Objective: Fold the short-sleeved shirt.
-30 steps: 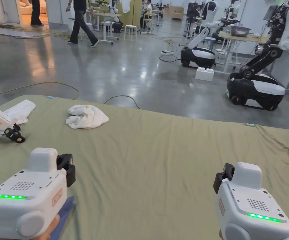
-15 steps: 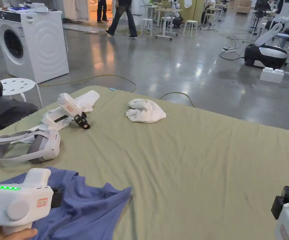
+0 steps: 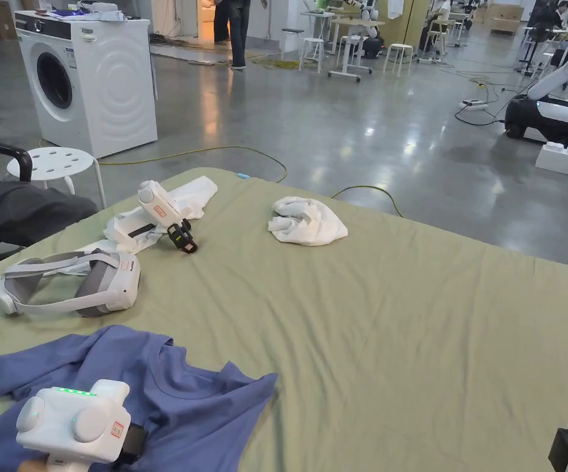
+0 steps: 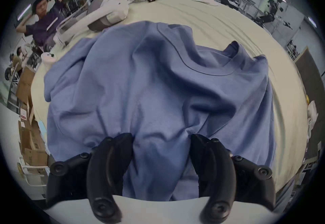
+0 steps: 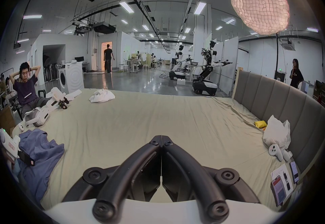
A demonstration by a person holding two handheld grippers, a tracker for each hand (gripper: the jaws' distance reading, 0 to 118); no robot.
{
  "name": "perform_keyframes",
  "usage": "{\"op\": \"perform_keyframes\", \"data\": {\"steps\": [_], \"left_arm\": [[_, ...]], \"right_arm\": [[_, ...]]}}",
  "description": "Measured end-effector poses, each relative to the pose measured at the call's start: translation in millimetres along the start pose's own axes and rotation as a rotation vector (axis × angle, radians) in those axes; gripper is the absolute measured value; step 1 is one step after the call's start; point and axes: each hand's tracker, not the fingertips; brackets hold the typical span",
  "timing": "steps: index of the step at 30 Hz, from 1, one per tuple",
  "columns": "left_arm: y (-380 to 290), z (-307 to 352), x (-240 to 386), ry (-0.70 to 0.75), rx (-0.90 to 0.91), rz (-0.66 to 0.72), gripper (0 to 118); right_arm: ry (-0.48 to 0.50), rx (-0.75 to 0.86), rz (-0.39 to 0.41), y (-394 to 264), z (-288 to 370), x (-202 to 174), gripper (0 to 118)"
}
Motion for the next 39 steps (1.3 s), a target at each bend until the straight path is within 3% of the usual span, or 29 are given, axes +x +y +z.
{"op": "perform_keyframes", "data": {"steps": [1,3,4,5,8,11,16,21,31,39], "left_arm": [[-14,20,11,-0.015,0.028,-0.005,68],[-19,24,17,-0.019,0.053,-0.023,25],[-21,21,20,-0.001,0.050,-0.041,12],[-24,20,21,0.009,0.052,-0.056,10],[-30,46,20,-0.019,0.070,-0.022,7],[-19,32,-9,-0.118,0.179,0.086,6],[-1,67,-16,-0.140,0.358,0.061,5],[16,139,15,-0.187,0.515,0.076,5],[70,267,125,-0.402,0.768,-0.124,5],[83,303,245,-0.603,0.809,-0.289,5]], "right_arm": [[-0.002,-0.001,0.001,-1,0,0,0],[-0.003,-0.003,-0.001,-1,1,0,0],[-0.001,-0.006,-0.005,-1,1,0,0],[0.000,-0.008,-0.009,-1,1,0,0],[0.002,-0.011,-0.014,-2,1,2,0],[0.002,-0.003,-0.015,-4,-2,6,0],[0.000,0.015,-0.025,0,-3,11,0],[-0.001,0.038,-0.045,9,5,16,0],[-0.028,0.104,-0.086,28,30,46,0],[-0.093,0.143,-0.112,33,53,89,0]]}}
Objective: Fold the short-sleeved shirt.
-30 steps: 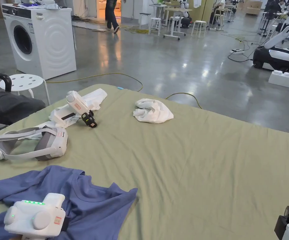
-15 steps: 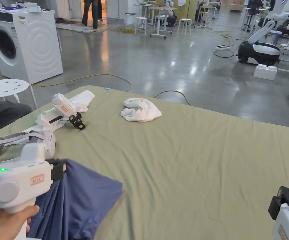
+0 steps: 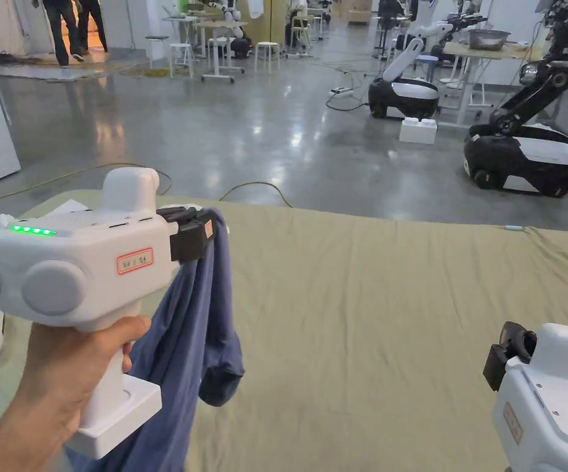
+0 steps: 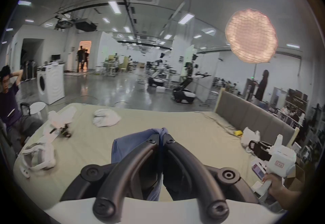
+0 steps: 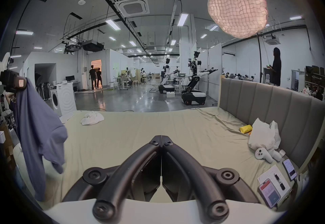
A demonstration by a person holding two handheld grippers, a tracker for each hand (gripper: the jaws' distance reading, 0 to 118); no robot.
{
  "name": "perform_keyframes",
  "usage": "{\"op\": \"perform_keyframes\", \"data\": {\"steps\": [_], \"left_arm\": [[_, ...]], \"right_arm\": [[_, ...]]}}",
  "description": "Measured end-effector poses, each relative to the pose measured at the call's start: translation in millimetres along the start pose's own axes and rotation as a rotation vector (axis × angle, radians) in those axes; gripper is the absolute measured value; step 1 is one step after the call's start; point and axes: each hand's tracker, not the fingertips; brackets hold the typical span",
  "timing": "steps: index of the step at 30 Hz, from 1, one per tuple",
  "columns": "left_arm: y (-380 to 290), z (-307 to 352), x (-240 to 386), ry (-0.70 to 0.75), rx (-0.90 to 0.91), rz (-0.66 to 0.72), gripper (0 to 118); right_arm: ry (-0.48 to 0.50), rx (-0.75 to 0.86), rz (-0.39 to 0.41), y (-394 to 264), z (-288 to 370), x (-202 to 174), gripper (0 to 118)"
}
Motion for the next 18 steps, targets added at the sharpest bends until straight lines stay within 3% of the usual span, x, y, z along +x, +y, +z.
{"op": "perform_keyframes", "data": {"steps": [10,18], "left_arm": [[-52,-98,141,-0.294,-0.177,-0.004,4],[-158,-127,203,-0.355,-0.406,-0.039,5]], "right_arm": [[-0.125,0.002,-0.022,-1,20,63,0],[-0.184,-0.051,-0.027,-18,29,92,0]]}}
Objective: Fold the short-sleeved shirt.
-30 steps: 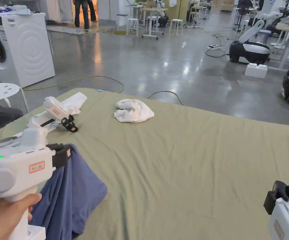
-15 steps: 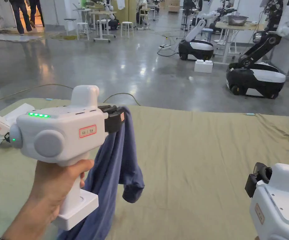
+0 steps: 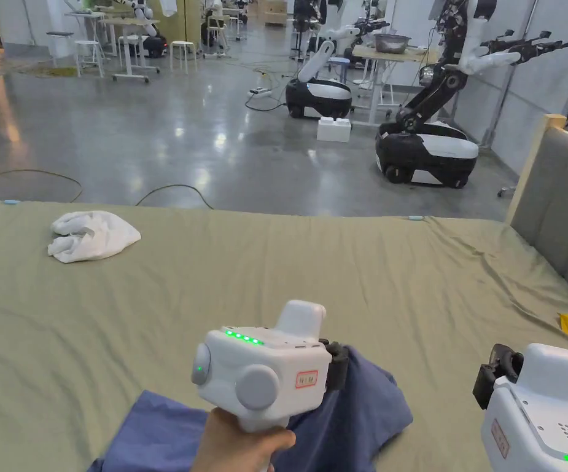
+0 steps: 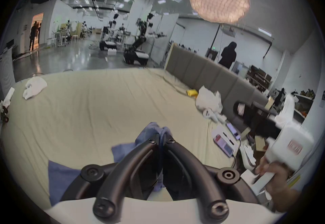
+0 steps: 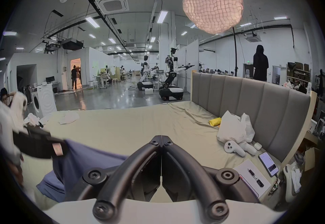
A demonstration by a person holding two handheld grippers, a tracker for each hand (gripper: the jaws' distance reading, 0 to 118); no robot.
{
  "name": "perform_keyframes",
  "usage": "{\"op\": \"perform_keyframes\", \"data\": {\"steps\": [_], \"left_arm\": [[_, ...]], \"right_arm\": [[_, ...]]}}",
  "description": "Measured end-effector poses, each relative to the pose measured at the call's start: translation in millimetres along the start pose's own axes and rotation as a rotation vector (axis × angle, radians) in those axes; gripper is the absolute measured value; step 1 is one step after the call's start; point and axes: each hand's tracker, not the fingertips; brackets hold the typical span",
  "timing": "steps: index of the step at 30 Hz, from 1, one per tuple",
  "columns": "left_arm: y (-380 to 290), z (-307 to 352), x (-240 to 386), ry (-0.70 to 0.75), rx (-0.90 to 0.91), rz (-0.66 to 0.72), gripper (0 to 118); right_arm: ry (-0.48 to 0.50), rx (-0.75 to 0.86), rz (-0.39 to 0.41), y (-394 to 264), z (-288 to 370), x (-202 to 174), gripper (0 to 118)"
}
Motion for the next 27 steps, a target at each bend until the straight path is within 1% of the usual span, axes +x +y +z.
{"op": "perform_keyframes", "data": {"steps": [2,3,4,5,6,7,9,12,15,19,22,23,24,25,26,27], "left_arm": [[-21,-10,3,-0.002,-0.025,0.026,6],[-30,-12,3,0.000,-0.028,0.036,9],[-37,-13,4,0.008,-0.028,0.041,19],[-43,-12,4,0.025,-0.031,0.045,42],[-45,-10,4,0.034,-0.031,0.047,62],[-47,-4,2,0.040,-0.024,0.046,71],[-47,8,-1,0.067,0.004,0.033,71],[-42,36,-10,0.156,0.082,0.006,71],[-39,70,-23,0.261,0.174,0.007,71],[-46,118,-39,0.439,0.309,0.018,70],[-57,150,-48,0.546,0.382,0.025,67],[-63,161,-49,0.578,0.405,0.025,61],[-67,169,-51,0.595,0.421,0.022,51],[-72,179,-52,0.611,0.440,0.017,33],[-77,186,-52,0.642,0.444,0.016,11],[-81,192,-52,0.667,0.444,0.014,4]], "right_arm": [[-0.003,-0.018,0.002,-5,-1,3,0],[-0.002,-0.027,0.002,-8,-2,3,0],[0.000,-0.037,0.004,-10,-2,2,0],[0.003,-0.048,0.008,-12,-3,1,0],[0.006,-0.052,0.011,-13,-3,-1,0],[0.013,-0.059,0.015,-13,-3,-3,0],[0.026,-0.064,0.023,-13,-4,-8,0],[0.060,-0.055,0.031,-8,-5,-19,0],[0.093,-0.026,0.039,-1,-5,-34,0],[0.133,0.025,0.055,10,-4,-56,0],[0.157,0.060,0.053,17,-2,-70,0],[0.170,0.074,0.054,19,-2,-76,0],[0.180,0.085,0.052,21,-1,-79,0],[0.186,0.093,0.051,22,0,-84,0],[0.191,0.106,0.056,23,1,-89,0],[0.195,0.113,0.060,24,1,-93,0]]}}
